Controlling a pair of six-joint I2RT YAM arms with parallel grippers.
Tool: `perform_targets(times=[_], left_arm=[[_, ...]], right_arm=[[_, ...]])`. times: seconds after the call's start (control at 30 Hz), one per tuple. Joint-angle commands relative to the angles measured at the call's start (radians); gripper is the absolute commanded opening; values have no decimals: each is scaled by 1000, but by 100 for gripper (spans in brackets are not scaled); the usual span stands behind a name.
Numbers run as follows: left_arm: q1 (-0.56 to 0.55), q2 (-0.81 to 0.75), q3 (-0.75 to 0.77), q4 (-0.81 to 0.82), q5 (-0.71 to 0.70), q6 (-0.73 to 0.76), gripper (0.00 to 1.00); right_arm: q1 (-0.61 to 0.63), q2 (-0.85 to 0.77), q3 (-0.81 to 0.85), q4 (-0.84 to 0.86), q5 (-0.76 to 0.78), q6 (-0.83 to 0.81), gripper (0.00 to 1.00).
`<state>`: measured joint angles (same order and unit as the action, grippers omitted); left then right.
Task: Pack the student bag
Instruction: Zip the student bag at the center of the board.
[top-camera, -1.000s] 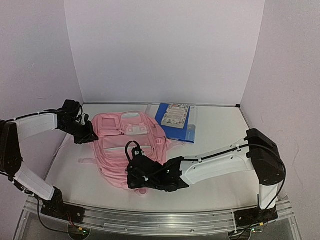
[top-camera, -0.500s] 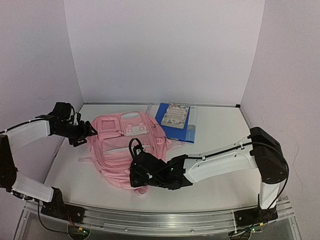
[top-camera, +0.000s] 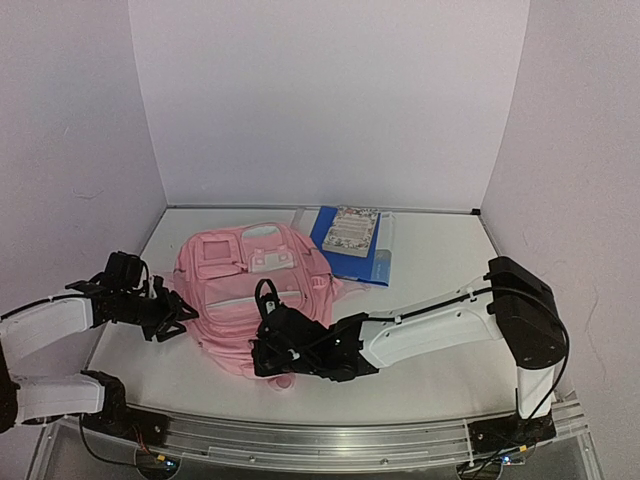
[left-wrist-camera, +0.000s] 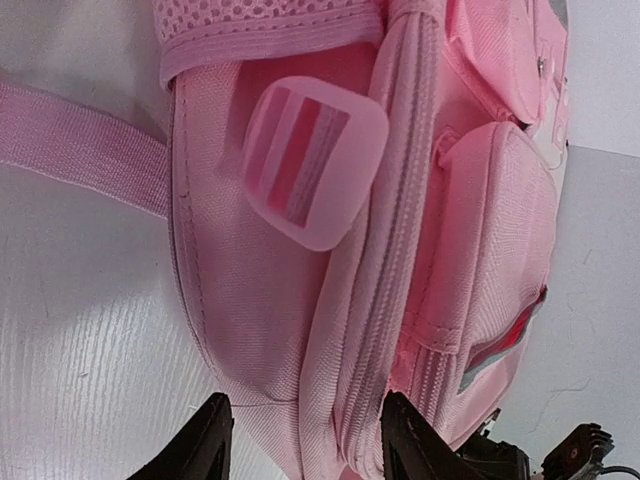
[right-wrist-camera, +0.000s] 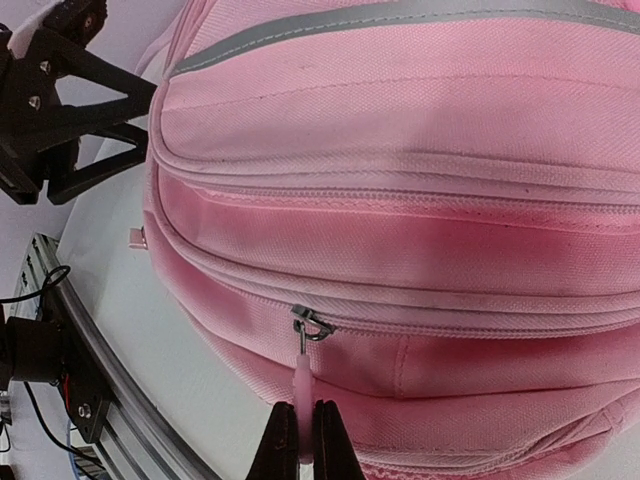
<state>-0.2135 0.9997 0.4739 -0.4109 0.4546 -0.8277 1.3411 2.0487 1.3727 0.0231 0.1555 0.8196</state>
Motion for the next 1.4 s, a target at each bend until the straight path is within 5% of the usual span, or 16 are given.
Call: perform_targets(times=[0.0,0.17,0.37,0.73,1.1,1.17,1.3,1.37], left_arm=[[-15,25,-30,147,47,-65,50],[-28,89,-18,213,65,-62,46],[-29,108,10,154,-11,-37,1],[18,91,98,35,-111,32,0],[21,52,166,-91,-198,119,0],[20,65,215,-141,-206,176,13],[-26,98,357,-232,-268,276,58],[-83,115,430,-263,-339,306,68]], right_arm=[[9,-5,47,69,-9,-8,0],[9,-1,49,68,-1,-9,0],[6,-50,0,7,67,18,0],[-119,-228,-265,-60,80,58,0],[-292,-247,-223,2,-35,-245,0],[-293,-255,-217,20,-72,-283,0],[-293,-288,-247,62,-121,-296,0],[-292,-302,-268,81,-133,-282,0]])
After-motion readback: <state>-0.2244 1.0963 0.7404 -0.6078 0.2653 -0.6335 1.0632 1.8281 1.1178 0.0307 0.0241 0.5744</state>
